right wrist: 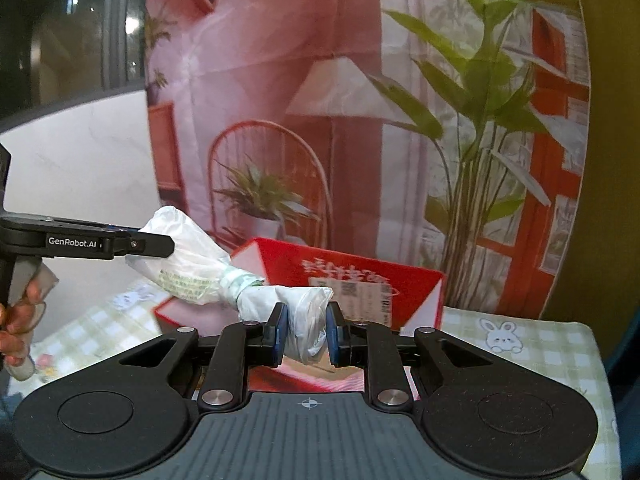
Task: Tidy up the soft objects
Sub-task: 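Carry the white plastic bag with the right tool and drop it into the red box, then return the right tool to the pile and grasp the black strap item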
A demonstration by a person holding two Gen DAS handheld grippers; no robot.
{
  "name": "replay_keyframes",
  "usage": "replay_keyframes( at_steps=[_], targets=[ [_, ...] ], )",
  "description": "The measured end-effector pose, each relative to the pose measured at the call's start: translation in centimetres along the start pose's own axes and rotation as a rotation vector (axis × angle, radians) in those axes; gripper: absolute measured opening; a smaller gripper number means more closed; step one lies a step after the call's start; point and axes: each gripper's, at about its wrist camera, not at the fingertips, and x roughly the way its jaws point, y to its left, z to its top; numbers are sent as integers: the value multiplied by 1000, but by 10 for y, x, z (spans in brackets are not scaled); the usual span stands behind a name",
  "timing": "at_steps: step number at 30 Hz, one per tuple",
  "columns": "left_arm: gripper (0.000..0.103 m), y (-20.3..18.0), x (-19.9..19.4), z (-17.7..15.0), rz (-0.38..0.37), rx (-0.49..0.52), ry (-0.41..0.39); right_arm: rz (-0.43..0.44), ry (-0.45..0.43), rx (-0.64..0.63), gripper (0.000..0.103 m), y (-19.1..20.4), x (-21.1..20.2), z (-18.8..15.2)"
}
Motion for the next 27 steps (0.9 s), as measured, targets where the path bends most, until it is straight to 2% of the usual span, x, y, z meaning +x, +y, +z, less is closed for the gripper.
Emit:
replay_keyframes(
  at_steps=[8, 14, 16, 19, 21, 25, 27],
  targets=[
    [33, 11, 46, -13, 32, -52, 118, -39, 108, 6, 18, -13, 61, -14],
    [33, 19, 55, -19, 24, -78, 151, -25, 164, 16, 19, -17, 78, -26],
    [34, 19, 56, -21, 20, -82, 159, -31, 167, 31, 22, -19, 80, -29],
    [43, 19, 55, -22, 2, -97, 161, -80, 165, 40, 30, -20, 79, -32],
    [53, 17, 51, -23, -6, -93, 154, -81, 170, 68, 30, -22, 77, -35],
    [54, 10, 42, -23, -16, -58, 151, -77, 161, 107, 30, -23, 67, -38],
    [58, 9, 37, -23, -17, -51, 148, -79, 155, 113, 30, -20, 60, -38]
  ],
)
